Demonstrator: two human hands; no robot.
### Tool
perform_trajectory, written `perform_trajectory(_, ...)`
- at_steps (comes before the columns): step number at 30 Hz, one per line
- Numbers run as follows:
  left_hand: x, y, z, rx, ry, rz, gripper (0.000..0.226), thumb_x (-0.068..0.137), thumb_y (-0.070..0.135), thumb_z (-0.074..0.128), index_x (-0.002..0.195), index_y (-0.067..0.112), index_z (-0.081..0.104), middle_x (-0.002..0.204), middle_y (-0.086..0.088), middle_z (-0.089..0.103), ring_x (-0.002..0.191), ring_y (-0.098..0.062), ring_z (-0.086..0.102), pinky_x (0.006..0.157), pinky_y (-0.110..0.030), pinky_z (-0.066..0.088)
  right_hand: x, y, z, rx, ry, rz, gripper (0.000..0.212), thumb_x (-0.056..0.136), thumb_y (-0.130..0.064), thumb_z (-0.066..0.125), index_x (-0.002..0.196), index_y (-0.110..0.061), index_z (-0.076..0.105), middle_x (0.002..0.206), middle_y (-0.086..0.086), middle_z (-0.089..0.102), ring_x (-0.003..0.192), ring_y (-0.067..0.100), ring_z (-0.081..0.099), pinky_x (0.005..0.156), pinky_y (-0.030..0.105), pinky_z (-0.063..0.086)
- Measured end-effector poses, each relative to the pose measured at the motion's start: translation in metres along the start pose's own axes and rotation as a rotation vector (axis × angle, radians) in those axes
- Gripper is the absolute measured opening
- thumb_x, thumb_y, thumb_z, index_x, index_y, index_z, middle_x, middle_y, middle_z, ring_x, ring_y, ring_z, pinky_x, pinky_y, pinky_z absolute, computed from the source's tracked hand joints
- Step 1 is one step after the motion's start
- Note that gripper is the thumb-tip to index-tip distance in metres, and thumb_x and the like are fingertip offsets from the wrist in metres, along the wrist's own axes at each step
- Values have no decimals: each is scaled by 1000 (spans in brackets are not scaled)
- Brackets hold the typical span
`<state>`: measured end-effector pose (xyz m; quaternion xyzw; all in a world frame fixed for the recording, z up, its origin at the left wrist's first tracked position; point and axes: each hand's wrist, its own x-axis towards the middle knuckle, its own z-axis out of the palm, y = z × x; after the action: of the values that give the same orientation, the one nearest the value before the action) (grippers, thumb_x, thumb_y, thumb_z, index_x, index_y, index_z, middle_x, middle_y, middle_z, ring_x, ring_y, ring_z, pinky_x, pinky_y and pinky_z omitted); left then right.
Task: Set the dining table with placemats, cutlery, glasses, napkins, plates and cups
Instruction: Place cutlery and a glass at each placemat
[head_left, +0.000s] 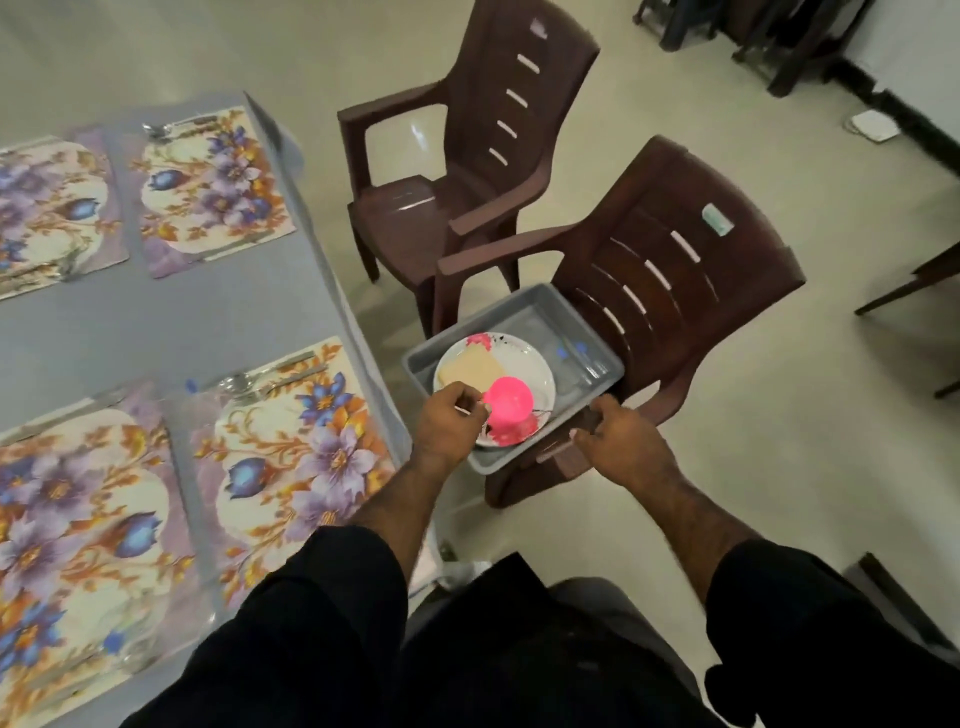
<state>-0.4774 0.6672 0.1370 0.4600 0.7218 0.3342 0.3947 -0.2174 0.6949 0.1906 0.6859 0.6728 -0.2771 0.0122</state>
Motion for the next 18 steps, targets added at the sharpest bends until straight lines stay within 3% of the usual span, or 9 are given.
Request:
perform_trajectory(3,32,5,15,29,-37,-36,16,82,41,79,93,34,71,89,14,72,87,-16,70,85,-42,62,37,17,-15,5,-29,36,51,83,-55,66,120,-23,54,95,7,75,95,34,71,82,42,58)
perform_trajectory(7,61,7,25,37,-35,-132,15,89,31,83,99,30,71,89,13,71,87,-15,70,83,-41,62,99,24,-22,6,-125,14,50,84,-48,67,126,-24,56,97,6,75,95,31,71,81,39,58)
perform_trajectory(11,82,-1,40,56,64,-296,14,93,25,81,103,25,71,89,9,68,78,-17,67,64,-32,55,188,28,-13,-6,-210,-51,53,88,-42,73,133,-18,59,113,8,74,101,32,71,87,37,58)
perform_trajectory(14,99,-11,69,73,159,-380,15,91,21,83,98,27,71,86,10,68,80,-16,68,76,-35,60,259,41,2,-117,-369,-91,54,90,-46,70,134,-18,56,117,11,72,103,32,69,90,41,59)
perform_trajectory(18,141,-4,132,76,111,-421,13,88,26,77,99,30,73,85,18,69,82,-18,70,83,-38,61,332,78,9,-245,-583,-152,52,91,-42,64,135,-18,50,117,10,67,105,31,66,87,38,56)
